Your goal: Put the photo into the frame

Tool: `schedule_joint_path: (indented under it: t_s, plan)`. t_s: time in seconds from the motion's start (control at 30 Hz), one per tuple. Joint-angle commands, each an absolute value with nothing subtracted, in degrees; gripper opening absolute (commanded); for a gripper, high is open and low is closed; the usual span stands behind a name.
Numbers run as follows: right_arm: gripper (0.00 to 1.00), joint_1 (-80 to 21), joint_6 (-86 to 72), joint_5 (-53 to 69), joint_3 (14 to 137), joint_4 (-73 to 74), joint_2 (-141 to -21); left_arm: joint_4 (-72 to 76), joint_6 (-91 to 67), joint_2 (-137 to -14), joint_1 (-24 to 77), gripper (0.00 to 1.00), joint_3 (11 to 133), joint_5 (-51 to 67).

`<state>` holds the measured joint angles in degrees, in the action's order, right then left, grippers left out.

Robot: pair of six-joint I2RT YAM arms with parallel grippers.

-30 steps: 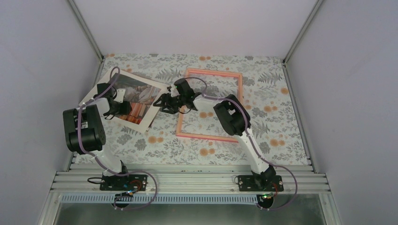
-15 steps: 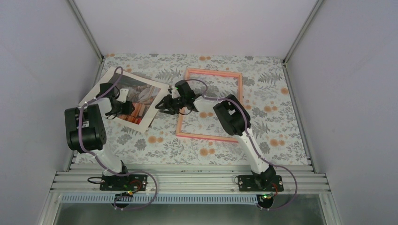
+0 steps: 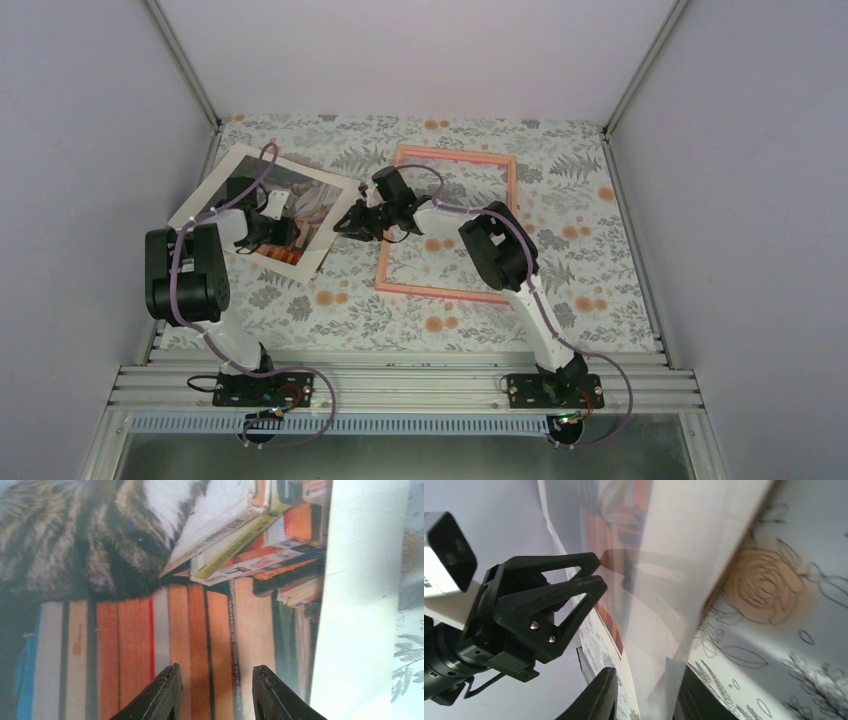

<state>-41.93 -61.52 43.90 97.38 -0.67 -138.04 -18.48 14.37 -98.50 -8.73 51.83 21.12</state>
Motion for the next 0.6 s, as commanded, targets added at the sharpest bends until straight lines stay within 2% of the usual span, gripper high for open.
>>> schedule_joint_path:
  t_s: [0.0,0.1,0.17,0.23,0.33,0.4,0.47,0.57]
  plan:
    - [0.29,-42.1,-62.0,43.7,100.2,-1.9,-136.9,-19.8,15.1,-97.7,-7.3,0.37,50.5,24.0]
    - [0.29,-42.1,-65.5,44.7,100.3,-4.7,-139.0,-19.9,15.2,-97.9,-6.5,0.36,50.3,24.9]
    - [0.2,-41.8,-67.8,45.1,99.3,-5.9,-139.3,-20.0,15.2,-97.9,-5.9,0.36,50.3,25.7]
    - [0.05,-41.2,-69.0,45.5,97.9,-6.6,-138.7,-20.7,15.2,-97.4,-5.5,0.36,50.6,25.9]
    - [0.04,-40.1,-69.5,46.3,96.1,-6.8,-136.4,-21.5,15.7,-95.3,-5.5,0.38,51.8,25.6]
    - [0.04,-39.2,-69.7,47.0,95.5,-6.8,-134.8,-22.2,16.8,-92.3,-5.5,0.44,52.5,25.7]
    - [0.04,-38.5,-69.8,47.6,95.0,-7.1,-133.1,-22.8,18.9,-88.0,-5.5,0.54,52.9,25.7]
    - [0.04,-37.2,-69.7,48.7,93.7,-7.1,-130.8,-24.9,24.2,-81.3,-5.5,0.76,53.4,24.5]
